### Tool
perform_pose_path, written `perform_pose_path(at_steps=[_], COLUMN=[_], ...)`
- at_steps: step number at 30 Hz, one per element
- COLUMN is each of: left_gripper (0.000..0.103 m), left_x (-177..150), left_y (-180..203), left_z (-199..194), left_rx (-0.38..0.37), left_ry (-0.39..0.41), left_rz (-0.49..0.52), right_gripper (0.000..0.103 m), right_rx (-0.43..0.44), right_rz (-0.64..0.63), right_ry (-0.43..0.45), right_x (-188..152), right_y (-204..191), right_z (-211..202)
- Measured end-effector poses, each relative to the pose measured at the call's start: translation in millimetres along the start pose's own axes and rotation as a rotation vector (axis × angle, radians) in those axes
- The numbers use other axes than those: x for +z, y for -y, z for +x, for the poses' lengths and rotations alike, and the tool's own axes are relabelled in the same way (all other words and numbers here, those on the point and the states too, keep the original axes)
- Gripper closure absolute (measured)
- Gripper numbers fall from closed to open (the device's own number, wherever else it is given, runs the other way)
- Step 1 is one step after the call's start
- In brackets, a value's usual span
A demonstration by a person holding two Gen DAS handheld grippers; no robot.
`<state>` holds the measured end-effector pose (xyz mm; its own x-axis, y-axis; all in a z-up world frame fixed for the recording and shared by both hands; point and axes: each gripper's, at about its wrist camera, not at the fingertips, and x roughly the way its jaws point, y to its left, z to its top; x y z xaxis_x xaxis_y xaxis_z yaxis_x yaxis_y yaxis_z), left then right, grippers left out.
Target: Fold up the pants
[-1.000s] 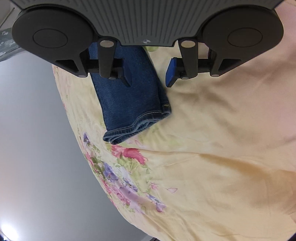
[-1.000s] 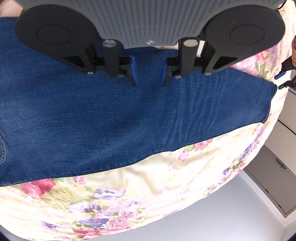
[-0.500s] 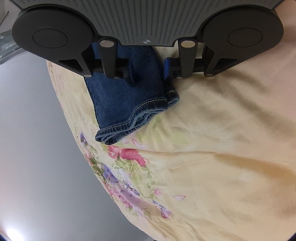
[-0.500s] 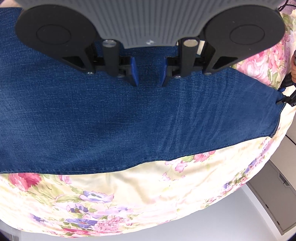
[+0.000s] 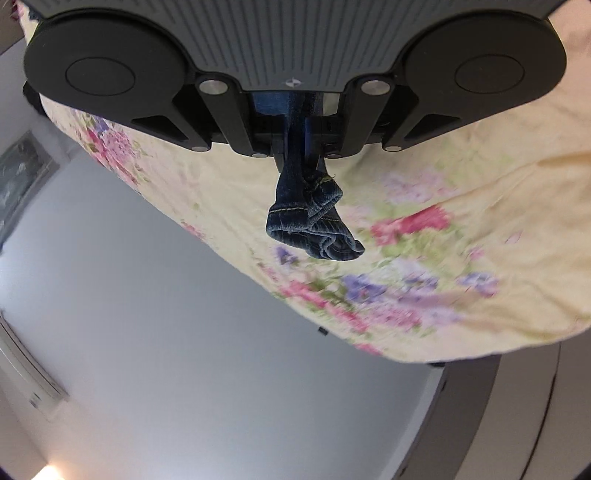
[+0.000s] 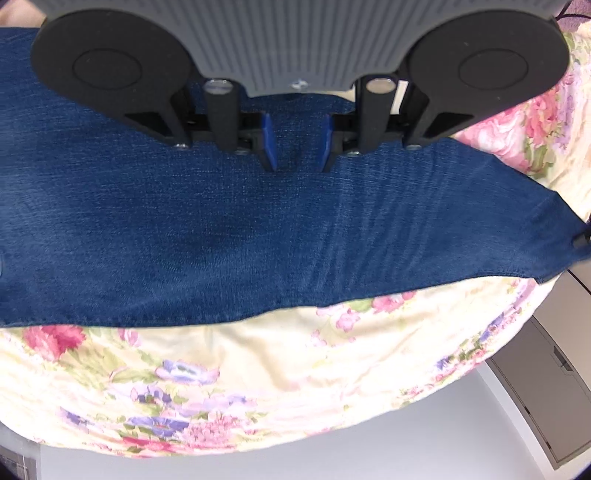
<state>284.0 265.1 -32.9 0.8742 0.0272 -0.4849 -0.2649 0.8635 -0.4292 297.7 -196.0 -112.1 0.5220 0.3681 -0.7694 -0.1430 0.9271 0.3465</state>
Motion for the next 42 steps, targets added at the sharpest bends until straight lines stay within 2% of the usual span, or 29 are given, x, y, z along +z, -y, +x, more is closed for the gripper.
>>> perform_pose_path(at_steps=[4, 7, 12, 16, 18, 20, 22, 24, 27, 30, 32, 33, 34, 35, 38, 40, 42], left_gripper=[0.096, 0.096, 0.096, 0.095, 0.095, 0.095, 0.094, 0.091, 0.077, 0.069, 0.055, 0.044, 0.040, 0.039, 0.035, 0.035, 0.035], left_x=[-10.1, -33.0, -109.0, -198.3, -240.4, -269.8, -278.6, -272.1, -248.0, -229.2, -221.6, -218.7, -217.4, -216.7, -213.8, -207.5, -197.2], left_y=[86.4, 149.8, 233.4, 265.4, 267.2, 260.8, 251.9, 244.5, 232.1, 223.3, 217.1, 214.5, 213.3, 212.9, 212.1, 207.0, 198.5], left_z=[-9.9, -8.1, 12.0, 35.5, 45.0, 49.2, 51.5, 55.1, 57.3, 62.1, 61.7, 59.5, 55.6, 51.0, 38.6, 33.3, 33.1], left_rx=[0.003, 0.002, 0.014, 0.009, 0.014, 0.034, 0.035, 0.017, -0.075, -0.143, -0.204, -0.240, -0.268, -0.300, -0.374, -0.386, -0.355], left_ry=[0.045, 0.058, 0.021, -0.096, -0.157, -0.179, -0.216, -0.277, -0.381, -0.455, -0.495, -0.504, -0.507, -0.508, -0.513, -0.505, -0.494], left_rz=[0.268, 0.470, 0.762, 0.987, 1.096, 1.174, 1.168, 1.104, 0.927, 0.805, 0.750, 0.729, 0.722, 0.723, 0.730, 0.730, 0.722], right_gripper=[0.081, 0.081, 0.081, 0.081, 0.081, 0.081, 0.081, 0.081, 0.081, 0.081, 0.081, 0.080, 0.080, 0.079, 0.068, 0.066, 0.063], right_rx=[0.014, 0.017, 0.033, 0.039, 0.050, 0.062, 0.073, 0.084, 0.116, 0.138, 0.161, 0.172, 0.186, 0.196, 0.218, 0.227, 0.253], right_rz=[0.009, 0.024, 0.093, 0.160, 0.176, 0.180, 0.176, 0.167, 0.164, 0.176, 0.199, 0.212, 0.225, 0.235, 0.253, 0.265, 0.294], right_ry=[0.023, 0.032, 0.049, 0.029, 0.016, 0.006, -0.005, -0.013, -0.017, -0.011, -0.006, -0.005, -0.006, -0.007, -0.007, -0.010, -0.014], right_x=[-0.3, -3.3, -11.8, -26.0, -33.3, -40.1, -46.6, -50.3, -52.5, -49.6, -46.6, -45.0, -42.6, -40.9, -35.0, -30.0, -25.3], right_y=[8.3, 19.4, 46.0, 67.3, 73.1, 76.2, 77.2, 76.1, 72.6, 66.9, 63.4, 61.3, 58.5, 55.7, 44.8, 37.8, 33.3], right_z=[-18.7, -29.1, -41.6, -41.8, -40.9, -40.3, -39.0, -36.4, -31.4, -26.4, -23.7, -22.3, -20.0, -18.4, -14.1, -9.5, -3.1])
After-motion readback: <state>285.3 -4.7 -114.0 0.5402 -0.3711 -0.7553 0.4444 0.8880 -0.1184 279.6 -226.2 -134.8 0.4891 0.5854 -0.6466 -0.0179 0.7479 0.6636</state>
